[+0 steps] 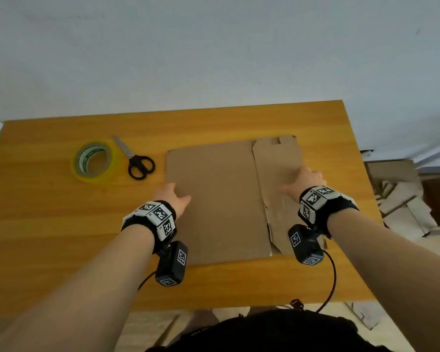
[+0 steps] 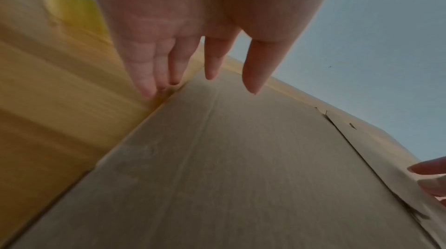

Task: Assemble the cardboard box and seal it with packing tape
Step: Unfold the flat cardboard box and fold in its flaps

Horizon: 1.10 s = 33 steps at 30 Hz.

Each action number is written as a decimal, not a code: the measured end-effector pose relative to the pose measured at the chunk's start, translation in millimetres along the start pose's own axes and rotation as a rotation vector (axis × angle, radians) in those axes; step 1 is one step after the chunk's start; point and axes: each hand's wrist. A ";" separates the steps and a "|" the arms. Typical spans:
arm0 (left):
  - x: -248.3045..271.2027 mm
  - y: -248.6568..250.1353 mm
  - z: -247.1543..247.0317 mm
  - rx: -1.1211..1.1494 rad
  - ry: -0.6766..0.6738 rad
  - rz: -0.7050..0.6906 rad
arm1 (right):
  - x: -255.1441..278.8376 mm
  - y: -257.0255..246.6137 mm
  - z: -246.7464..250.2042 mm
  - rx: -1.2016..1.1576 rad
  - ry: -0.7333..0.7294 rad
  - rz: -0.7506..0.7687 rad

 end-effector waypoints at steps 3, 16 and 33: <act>-1.8 -4.0 -2.9 -0.033 -0.006 0.018 | -1.9 6.2 2.6 0.028 0.003 0.007; -0.6 -3.1 -2.8 0.213 -0.043 0.046 | -6.8 20.5 8.3 -0.380 0.022 -0.017; -2.0 2.8 22.3 0.220 0.007 -0.028 | 8.0 30.0 28.6 -0.463 0.007 0.050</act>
Point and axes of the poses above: each hand's wrist, its own x-axis away from the middle knuckle, its own z-axis out of the back of the hand, y = z × x, and after that the axes turned 8 degrees about z, right-handed
